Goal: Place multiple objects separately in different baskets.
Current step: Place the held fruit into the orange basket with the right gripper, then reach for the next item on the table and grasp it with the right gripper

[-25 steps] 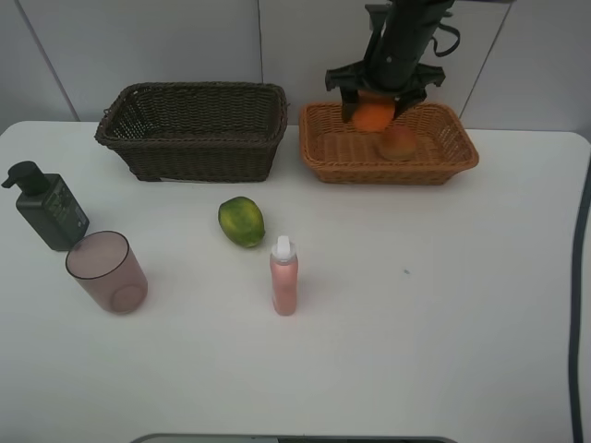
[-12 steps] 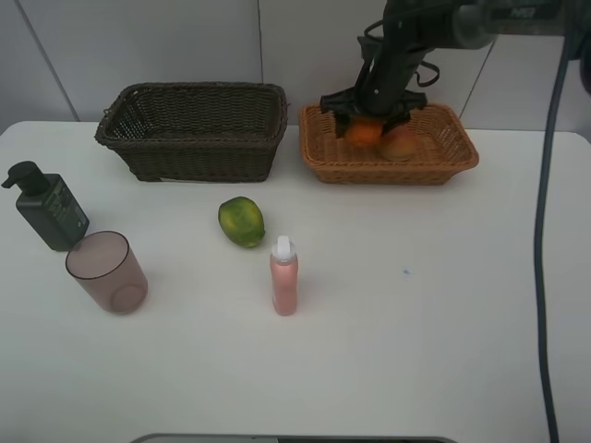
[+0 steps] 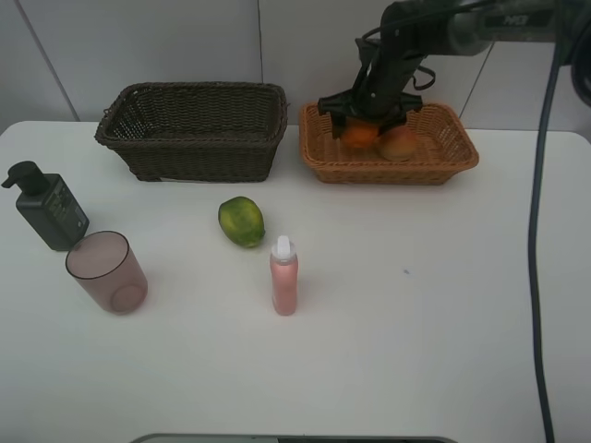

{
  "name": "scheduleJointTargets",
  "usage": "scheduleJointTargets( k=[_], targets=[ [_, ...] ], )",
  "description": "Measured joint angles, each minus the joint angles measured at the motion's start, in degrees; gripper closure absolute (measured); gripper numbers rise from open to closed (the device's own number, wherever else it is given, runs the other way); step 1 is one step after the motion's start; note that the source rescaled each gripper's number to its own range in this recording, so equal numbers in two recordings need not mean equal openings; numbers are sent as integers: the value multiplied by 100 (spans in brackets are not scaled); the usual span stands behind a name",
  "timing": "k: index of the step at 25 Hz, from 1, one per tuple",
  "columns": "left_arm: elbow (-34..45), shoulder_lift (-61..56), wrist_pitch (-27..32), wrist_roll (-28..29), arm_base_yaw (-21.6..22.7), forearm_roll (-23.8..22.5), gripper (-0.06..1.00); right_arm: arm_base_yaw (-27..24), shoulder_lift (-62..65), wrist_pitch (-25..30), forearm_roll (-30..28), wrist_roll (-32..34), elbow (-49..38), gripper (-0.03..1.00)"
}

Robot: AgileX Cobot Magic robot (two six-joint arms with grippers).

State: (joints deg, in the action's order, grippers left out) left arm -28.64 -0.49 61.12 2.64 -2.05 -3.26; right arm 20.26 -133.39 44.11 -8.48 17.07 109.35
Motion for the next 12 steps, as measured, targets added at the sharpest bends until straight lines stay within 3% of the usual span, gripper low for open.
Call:
scheduleJointTargets(
  k=[4,12],
  targets=[
    [0,0,0,0,0,0,-4,0,0,-33,0,0,19,2],
    [0,0,0,0,0,0,-4,0,25,69,6,5,25,-3]
  ],
)
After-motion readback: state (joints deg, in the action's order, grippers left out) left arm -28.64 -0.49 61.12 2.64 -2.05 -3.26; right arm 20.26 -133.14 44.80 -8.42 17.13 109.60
